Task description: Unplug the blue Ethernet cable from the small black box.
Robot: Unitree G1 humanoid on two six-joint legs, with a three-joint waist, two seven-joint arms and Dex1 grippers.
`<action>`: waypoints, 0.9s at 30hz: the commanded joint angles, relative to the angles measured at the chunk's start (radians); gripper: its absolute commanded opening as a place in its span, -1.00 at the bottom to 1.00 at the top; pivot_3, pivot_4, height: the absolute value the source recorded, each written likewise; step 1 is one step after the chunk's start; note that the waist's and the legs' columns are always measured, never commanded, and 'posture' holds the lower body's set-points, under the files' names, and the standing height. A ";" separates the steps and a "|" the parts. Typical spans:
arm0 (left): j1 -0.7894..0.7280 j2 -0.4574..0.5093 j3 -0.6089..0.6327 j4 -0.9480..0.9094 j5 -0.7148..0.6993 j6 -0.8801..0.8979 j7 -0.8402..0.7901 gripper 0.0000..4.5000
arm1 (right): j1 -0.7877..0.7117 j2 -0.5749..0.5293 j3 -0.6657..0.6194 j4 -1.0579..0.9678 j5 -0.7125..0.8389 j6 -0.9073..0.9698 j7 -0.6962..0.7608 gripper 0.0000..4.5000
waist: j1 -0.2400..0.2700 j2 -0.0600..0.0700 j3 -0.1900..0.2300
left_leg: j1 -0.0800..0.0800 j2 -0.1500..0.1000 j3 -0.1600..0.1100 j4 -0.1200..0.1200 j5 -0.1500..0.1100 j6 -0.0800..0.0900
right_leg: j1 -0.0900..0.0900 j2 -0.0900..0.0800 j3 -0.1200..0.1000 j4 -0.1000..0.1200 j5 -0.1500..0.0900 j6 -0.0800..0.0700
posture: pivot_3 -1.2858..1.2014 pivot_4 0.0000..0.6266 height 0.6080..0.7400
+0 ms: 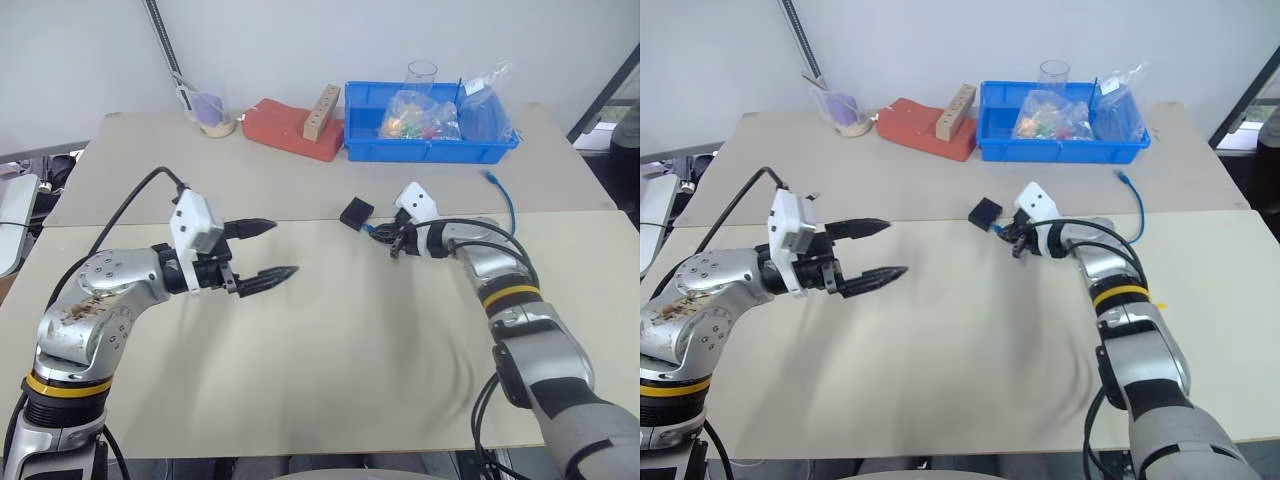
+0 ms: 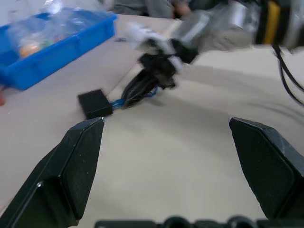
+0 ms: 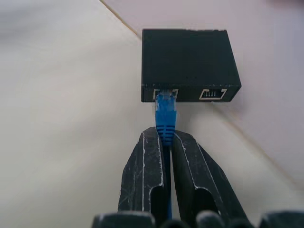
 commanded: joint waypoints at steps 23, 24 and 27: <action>-0.278 -0.092 -0.137 0.294 -0.019 0.084 -0.130 1.00 | 0.090 -0.080 0.097 -0.476 -0.274 -0.678 -0.141 -0.99 | 0.000 0.000 0.000 | -0.002 0.000 0.001 0.004 0.002 -0.003 | -0.003 0.001 0.001 0.001 0.000 0.000 | 0.03 -0.52 1.00; -0.279 -0.098 -0.134 0.295 -0.016 0.077 -0.133 0.88 | 0.089 -0.080 0.098 -0.476 -0.276 -0.679 -0.143 -1.00 | -0.001 0.000 0.000 | -0.003 0.000 0.001 0.004 0.002 -0.003 | -0.003 0.001 0.001 0.001 0.000 0.000 | 0.03 -0.52 1.00; -0.277 -0.098 -0.128 0.291 -0.032 0.092 -0.150 0.42 | 0.085 -0.081 0.103 -0.469 -0.281 -0.685 -0.149 -1.00 | -0.001 0.000 0.000 | -0.003 0.000 0.001 0.004 0.002 -0.003 | -0.003 0.001 0.001 0.002 0.000 0.000 | 0.03 -0.52 1.00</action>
